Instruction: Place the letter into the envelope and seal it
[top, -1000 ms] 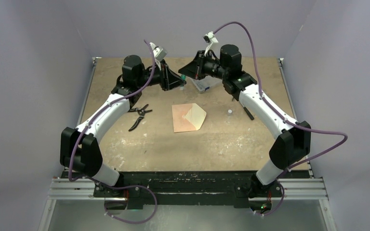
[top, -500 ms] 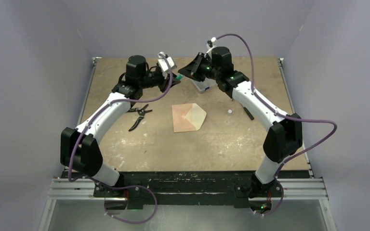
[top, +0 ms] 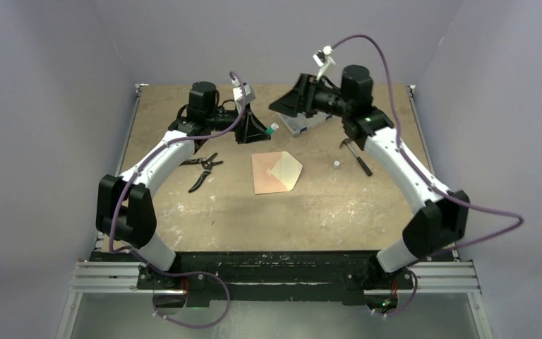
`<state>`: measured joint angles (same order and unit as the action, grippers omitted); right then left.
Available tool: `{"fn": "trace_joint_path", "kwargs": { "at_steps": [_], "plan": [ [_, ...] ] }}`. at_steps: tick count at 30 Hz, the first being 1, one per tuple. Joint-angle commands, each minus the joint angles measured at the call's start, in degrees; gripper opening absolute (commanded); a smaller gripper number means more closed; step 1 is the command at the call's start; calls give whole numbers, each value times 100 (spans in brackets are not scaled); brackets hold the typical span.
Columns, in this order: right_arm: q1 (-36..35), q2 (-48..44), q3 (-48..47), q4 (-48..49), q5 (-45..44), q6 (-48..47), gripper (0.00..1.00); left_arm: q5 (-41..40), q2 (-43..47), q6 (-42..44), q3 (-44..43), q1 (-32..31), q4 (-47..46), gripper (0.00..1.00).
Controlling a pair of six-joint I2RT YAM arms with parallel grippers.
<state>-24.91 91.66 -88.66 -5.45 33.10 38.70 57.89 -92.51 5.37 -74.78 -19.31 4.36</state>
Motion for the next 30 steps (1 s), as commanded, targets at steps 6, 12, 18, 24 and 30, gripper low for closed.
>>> {"fn": "trace_joint_path", "kwargs": {
  "at_steps": [6, 12, 18, 24, 30],
  "plan": [
    [485, -929, 975, -530, 1948, -2455, 82, 1661, 58, -1782, -53, -20, -999, 0],
    [427, -573, 776, -1014, 2052, -2984, 69, 1906, 166, -1551, 30, -29, -920, 0],
    [223, -236, 517, -1081, 2044, -2982, 49, 1989, 76, -1491, -20, -38, -907, 0],
    [223, -375, 848, 140, 2150, -1970, 54, 1920, 105, -935, -38, -22, -466, 0],
    [223, -527, 835, -190, 2461, -2506, 73, 1687, 84, -817, 16, 23, -244, 0]
  ]
}}
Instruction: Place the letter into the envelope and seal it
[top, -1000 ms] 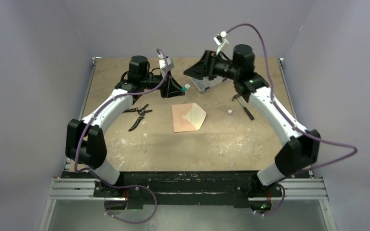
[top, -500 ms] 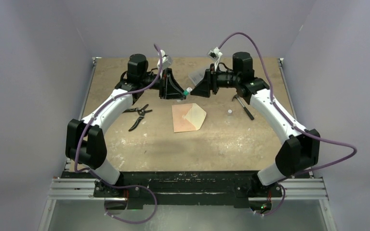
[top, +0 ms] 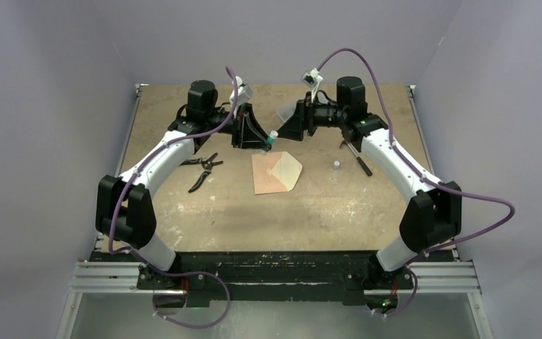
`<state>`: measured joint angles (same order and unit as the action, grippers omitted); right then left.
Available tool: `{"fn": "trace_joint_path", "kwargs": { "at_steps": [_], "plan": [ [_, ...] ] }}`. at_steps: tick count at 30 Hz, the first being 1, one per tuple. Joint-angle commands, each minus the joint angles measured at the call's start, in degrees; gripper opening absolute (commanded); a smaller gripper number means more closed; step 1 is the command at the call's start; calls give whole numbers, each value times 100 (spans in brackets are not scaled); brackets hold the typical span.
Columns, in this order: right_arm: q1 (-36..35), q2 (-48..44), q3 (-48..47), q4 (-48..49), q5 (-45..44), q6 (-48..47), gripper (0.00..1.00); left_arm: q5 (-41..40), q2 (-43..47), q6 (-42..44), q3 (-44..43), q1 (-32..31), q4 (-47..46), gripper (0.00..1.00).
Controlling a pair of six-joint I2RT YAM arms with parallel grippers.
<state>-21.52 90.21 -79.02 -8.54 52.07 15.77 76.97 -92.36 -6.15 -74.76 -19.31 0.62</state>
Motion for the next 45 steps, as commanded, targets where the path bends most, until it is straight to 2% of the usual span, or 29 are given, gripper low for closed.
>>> {"fn": "trace_joint_path", "kwargs": {
  "at_steps": [1, 4, 8, 13, 16, 21, 31, 38, 45],
  "plan": [
    [-114, -382, -150, 30, 593, -309, 73, -242, 69, 347, 14, 24, 135, 0],
    [-114, -399, -129, 73, 544, -316, 74, -310, 71, 403, 14, 24, 177, 0],
    [-116, -468, -41, 482, 410, 177, 76, -498, 85, 578, 6, 32, 399, 0],
    [-87, -830, 275, 1493, -402, 1083, 77, -687, 104, 851, 7, 32, 615, 0],
    [-94, -805, 335, 1882, -315, 1201, 77, -727, 104, 888, -2, 30, 646, 0],
    [-238, -403, -144, 945, -412, 655, 75, -806, 133, 940, -37, 26, 694, 0],
    [-477, -15, -587, 139, -540, 215, 72, -817, 154, 1104, -115, 27, 867, 0],
    [-553, 124, -665, -75, -581, 148, 58, -806, 189, 1120, -148, 24, 896, 0],
    [-578, 150, -641, -314, -735, 33, 61, -949, 270, 1125, -170, 29, 862, 0]
  ]
}}
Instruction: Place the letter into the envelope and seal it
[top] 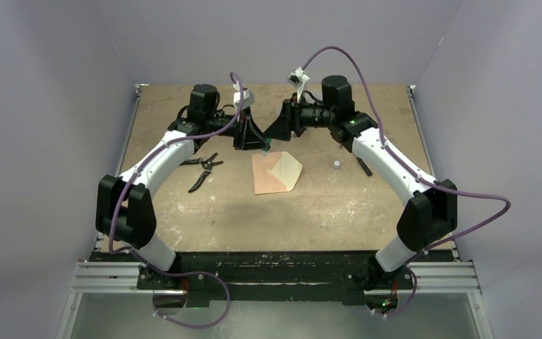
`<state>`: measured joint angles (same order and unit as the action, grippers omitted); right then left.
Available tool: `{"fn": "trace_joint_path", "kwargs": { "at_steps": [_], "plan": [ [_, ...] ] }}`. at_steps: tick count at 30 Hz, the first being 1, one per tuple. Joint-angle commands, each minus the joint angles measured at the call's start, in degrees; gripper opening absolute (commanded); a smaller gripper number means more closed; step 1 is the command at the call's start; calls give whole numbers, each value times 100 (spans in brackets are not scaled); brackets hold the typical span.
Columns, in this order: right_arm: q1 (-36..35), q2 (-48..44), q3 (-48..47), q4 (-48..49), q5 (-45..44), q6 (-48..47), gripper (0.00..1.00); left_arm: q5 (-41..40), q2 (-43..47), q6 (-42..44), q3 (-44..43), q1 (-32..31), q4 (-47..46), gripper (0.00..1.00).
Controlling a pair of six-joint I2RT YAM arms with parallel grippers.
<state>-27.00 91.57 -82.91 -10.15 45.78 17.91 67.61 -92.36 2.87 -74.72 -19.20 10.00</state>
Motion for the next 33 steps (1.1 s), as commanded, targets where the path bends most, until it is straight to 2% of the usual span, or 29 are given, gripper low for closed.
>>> {"fn": "trace_joint_path", "kwargs": {
  "at_steps": [1, 2, 6, 13, 17, 21, 25, 29, 33],
  "plan": [
    [-38, 27, -252, -170, -89, -190, 61, -18, 277, 222, -181, 20, -84, 0],
    [-49, 39, -247, -180, -100, -199, 60, -13, 279, 222, -176, 14, -91, 0],
    [-62, 84, -272, -157, -100, -201, 43, 14, 295, 225, -170, 21, -109, 0],
    [-100, 141, -286, -101, -123, -141, 39, -51, 411, 160, -96, 16, -325, 0],
    [-106, -5, -181, 178, -282, 87, 19, -164, 412, 1, -88, 15, -432, 0],
    [-104, -363, 312, 1304, -614, 986, 3, -727, 424, -339, -5, 17, -659, 19],
    [-111, -623, 858, 2592, -695, 2192, 0, -1324, 480, -1199, 393, 18, -1776, 35],
    [-109, -760, 1169, 3253, -665, 2644, 0, -1850, 482, -1932, 719, 9, -2700, 40],
    [-110, -693, 1106, 3018, -711, 2565, 0, -2037, 502, -1978, 783, 4, -2839, 41]
  ]
}}
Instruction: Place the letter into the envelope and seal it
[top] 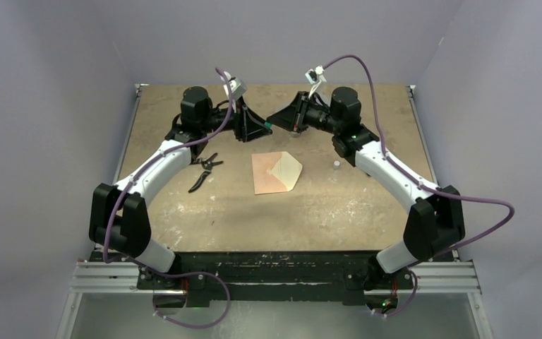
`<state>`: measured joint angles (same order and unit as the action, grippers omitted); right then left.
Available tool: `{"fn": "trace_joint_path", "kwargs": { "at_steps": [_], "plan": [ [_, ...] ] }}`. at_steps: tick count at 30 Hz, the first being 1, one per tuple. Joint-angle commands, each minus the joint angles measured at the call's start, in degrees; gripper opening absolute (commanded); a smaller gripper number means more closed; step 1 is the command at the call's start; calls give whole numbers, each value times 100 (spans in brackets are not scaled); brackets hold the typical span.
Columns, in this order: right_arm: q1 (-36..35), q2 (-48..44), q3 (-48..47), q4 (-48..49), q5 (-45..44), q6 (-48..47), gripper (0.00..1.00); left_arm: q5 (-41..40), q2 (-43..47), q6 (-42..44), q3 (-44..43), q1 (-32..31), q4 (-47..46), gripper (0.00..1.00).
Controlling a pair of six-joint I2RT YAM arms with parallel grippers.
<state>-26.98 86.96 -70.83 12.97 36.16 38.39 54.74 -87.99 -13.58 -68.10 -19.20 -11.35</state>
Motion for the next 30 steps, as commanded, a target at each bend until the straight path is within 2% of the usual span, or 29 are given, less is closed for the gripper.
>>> {"fn": "trace_joint_path", "kwargs": {
  "at_steps": [1, 3, 4, 5, 6, 7, 8, 10, 11, 13, 17, 21, 28, 30],
  "plan": [
    [-114, -227, -99, 715, 266, 550, 0, -720, 66, -319, 125, 4, -694, 41],
    [-114, -227, -89, 750, 292, 631, 0, -525, 70, -268, 143, -2, -714, 40],
    [-110, -222, -100, 744, 299, 642, 0, -476, 77, -226, 155, -12, -686, 31],
    [-114, -210, -129, 700, 309, 635, 0, -406, 92, -96, 164, -13, -559, 17],
    [-108, -214, -170, 603, 310, 599, 6, -372, 96, 103, 140, -13, -435, 3],
    [-108, -214, -240, 465, 339, 528, 18, -359, 111, 347, 96, -13, -209, 0],
    [-109, -214, -331, 238, 409, 412, 35, -284, 122, 588, 38, -12, 27, 0],
    [-56, -215, -565, -389, 473, -139, 56, -106, 108, 1106, -151, -5, 703, 0],
    [-20, -202, -697, -643, 489, -426, 63, 39, 100, 1287, -232, -5, 935, 0],
    [35, -147, -928, -1107, 730, -974, 68, 278, 87, 1743, -379, 12, 1443, 0],
    [70, -36, -1068, -1681, 1645, -1833, 70, 701, 88, 2067, -499, 39, 1795, 0],
    [70, 161, -1379, -2592, 1499, -2611, 68, 1174, 84, 2206, -508, 39, 1908, 0],
    [70, 367, -1476, -2475, 1304, -2514, 51, 1353, 86, 2521, -521, 39, 2058, 0],
    [70, 452, -1541, -2537, 1345, -2541, 49, 1342, 89, 2555, -529, 39, 2063, 0]
  ]
}}
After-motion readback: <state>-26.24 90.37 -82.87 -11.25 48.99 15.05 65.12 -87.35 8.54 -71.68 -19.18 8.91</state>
